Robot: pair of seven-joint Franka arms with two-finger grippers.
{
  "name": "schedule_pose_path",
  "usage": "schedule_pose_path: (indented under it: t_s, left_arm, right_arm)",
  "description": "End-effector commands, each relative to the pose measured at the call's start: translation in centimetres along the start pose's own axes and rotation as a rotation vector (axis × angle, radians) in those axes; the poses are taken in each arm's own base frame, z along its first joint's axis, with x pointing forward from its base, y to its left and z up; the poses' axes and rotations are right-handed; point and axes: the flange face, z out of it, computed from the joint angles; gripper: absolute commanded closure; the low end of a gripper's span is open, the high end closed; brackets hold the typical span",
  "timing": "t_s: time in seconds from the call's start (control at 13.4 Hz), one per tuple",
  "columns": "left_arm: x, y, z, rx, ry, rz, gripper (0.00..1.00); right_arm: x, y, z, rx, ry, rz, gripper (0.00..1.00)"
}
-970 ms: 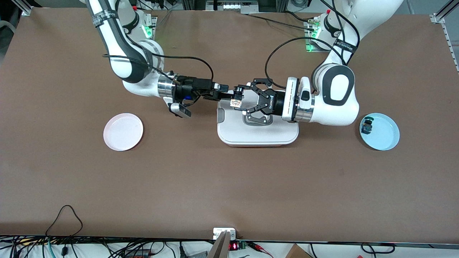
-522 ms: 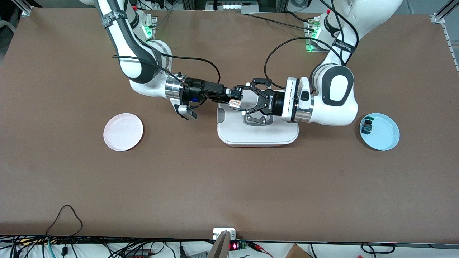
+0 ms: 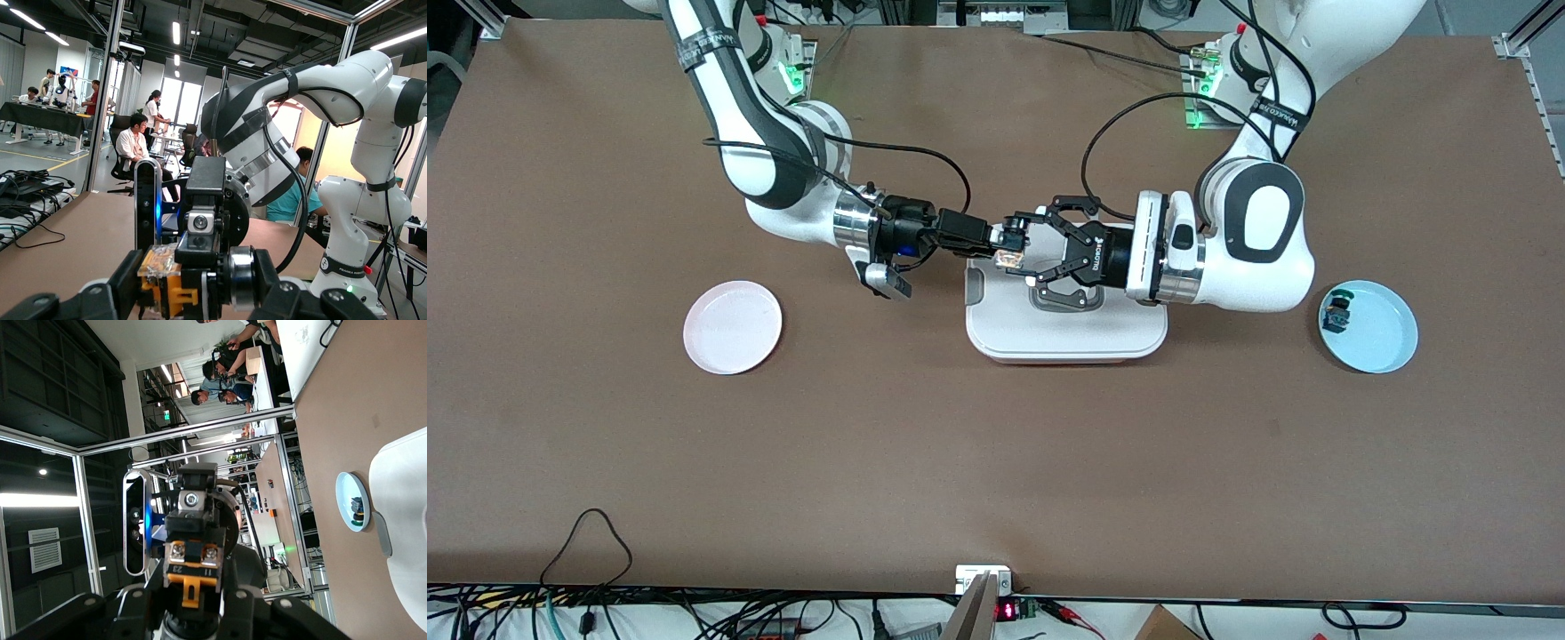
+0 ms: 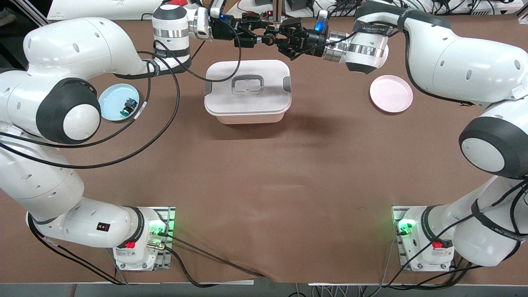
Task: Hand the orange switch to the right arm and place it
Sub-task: 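Grasp the switch with the right gripper and open the left gripper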
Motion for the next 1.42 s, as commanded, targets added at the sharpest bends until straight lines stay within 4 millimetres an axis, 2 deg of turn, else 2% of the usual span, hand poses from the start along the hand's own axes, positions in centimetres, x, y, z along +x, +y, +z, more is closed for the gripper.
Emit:
schedule_pose_path:
  t_s: [0.0,0.07,0.15,0.37,0.52,0.67,0.82,0.97,1.12,1.19,1.34]
  left_arm:
    - [0.5,0.3,0.3,0.011,0.031,0.011,0.74]
    - [0.6,0.2,0.3,0.016,0.043,0.015,0.16]
    - [1.0,0.3,0.1,0.018,0.045,0.023,0.0]
    - [1.2,0.3,-0.1,0.019,0.047,0.021,0.0]
    - [1.3,0.1,-0.4,0.024,0.048,0.023,0.0]
    - [1.5,-0.1,-1.3,0.034,0.044,0.027,0.0]
    - [1.3,-0.5,-3.2,0.036,0.033,0.033,0.0]
    - [0.8,-1.0,-6.7,0.026,-0.024,0.05,0.0]
    - [-0.1,-1.0,-9.9,-0.025,-0.076,0.056,0.0]
    - [-1.3,-1.3,-12.3,-0.032,-0.118,0.048,0.0]
    - [-2.2,-1.5,-16.8,-0.034,-0.199,0.049,0.0]
  right_arm:
    - [1.2,-1.3,-0.6,0.015,0.021,-0.019,1.0]
    - [1.3,-1.6,-0.7,0.012,0.015,-0.028,1.0]
    - [1.9,-1.7,-1.4,-0.007,0.012,-0.036,1.0]
    - [4.7,-2.7,-5.1,-0.043,-0.024,-0.068,1.0]
    - [7.0,-3.4,-8.7,-0.04,-0.076,-0.092,1.0]
    - [8.9,-3.9,-13.0,-0.077,-0.157,-0.125,1.0]
    - [10.6,-4.6,-19.1,-0.072,-0.248,-0.134,1.0]
    - [11.1,-4.8,-25.0,-0.073,-0.341,-0.131,1.0]
    - [11.1,-5.0,-30.0,-0.071,-0.403,-0.139,1.0]
    - [11.0,-5.0,-31.5,-0.069,-0.414,-0.141,1.0]
    - [10.9,-5.2,-32.3,-0.07,-0.421,-0.139,1.0]
